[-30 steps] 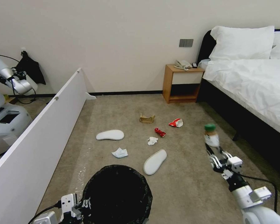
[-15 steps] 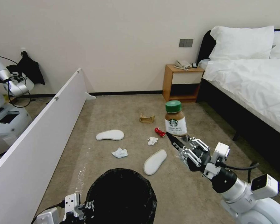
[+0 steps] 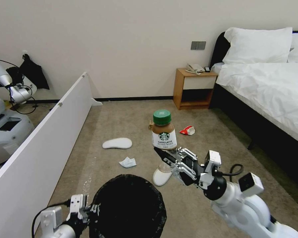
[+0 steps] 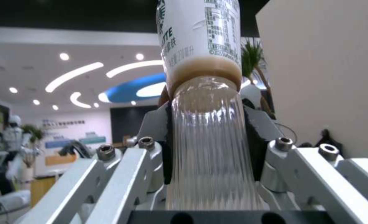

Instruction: Pick up the trash bin, then pick up the garbage from the floor and place it into the trash bin.

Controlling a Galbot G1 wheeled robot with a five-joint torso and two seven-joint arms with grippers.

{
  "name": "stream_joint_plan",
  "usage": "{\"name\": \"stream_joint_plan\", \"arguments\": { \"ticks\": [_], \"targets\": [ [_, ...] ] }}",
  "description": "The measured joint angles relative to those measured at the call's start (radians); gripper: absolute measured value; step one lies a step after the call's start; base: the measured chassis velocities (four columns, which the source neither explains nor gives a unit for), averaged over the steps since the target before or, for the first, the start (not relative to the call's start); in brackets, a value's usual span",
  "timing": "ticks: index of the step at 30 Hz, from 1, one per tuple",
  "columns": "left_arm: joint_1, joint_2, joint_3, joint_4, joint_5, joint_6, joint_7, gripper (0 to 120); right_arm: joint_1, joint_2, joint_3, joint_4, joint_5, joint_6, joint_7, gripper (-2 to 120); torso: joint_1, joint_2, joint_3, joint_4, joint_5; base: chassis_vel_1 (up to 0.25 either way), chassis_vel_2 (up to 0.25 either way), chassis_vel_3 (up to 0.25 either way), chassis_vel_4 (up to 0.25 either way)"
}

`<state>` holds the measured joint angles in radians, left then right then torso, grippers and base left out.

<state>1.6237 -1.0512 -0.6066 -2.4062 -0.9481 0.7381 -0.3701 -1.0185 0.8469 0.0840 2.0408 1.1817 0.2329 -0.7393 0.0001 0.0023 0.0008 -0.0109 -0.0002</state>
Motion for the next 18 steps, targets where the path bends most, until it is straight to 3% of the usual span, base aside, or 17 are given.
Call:
{"name": "stream_joint_plan", "arguments": {
  "ticks": [2, 5, 13, 18],
  "targets": [
    [-0.053, 0.044, 0.010, 0.030, -0.040, -0.001, 0.000, 4, 0.071, 0.027, -0.083, -0.057, -0.003, 0.019, -0.020, 30, 0.000, 0.000, 0.000, 0.0000, 0.0001, 0.000, 0.000, 0.000, 0.000],
    [-0.067, 0.046, 0.010, 0.041, -0.044, -0.001, 0.000, 4, 0.105, 0.039, -0.123, -0.075, -0.010, 0.022, -0.027, 30, 0.000, 0.000, 0.000, 0.0003, 0.0000, 0.000, 0.000, 0.000, 0.000],
    [-0.105, 0.022, 0.007, 0.074, -0.047, -0.001, -0.001, 4, 0.190, 0.071, -0.261, -0.168, -0.076, 0.045, -0.086, 30, 0.000, 0.000, 0.000, -0.0001, 0.0001, 0.000, 0.000, 0.000, 0.000],
    [-0.083, -0.001, -0.009, 0.063, -0.044, -0.002, -0.003, 4, 0.234, 0.110, -0.344, -0.193, -0.099, 0.053, -0.089, 30, 0.000, 0.000, 0.000, 0.0006, 0.0001, 0.000, 0.000, 0.000, 0.000]
  ]
}}
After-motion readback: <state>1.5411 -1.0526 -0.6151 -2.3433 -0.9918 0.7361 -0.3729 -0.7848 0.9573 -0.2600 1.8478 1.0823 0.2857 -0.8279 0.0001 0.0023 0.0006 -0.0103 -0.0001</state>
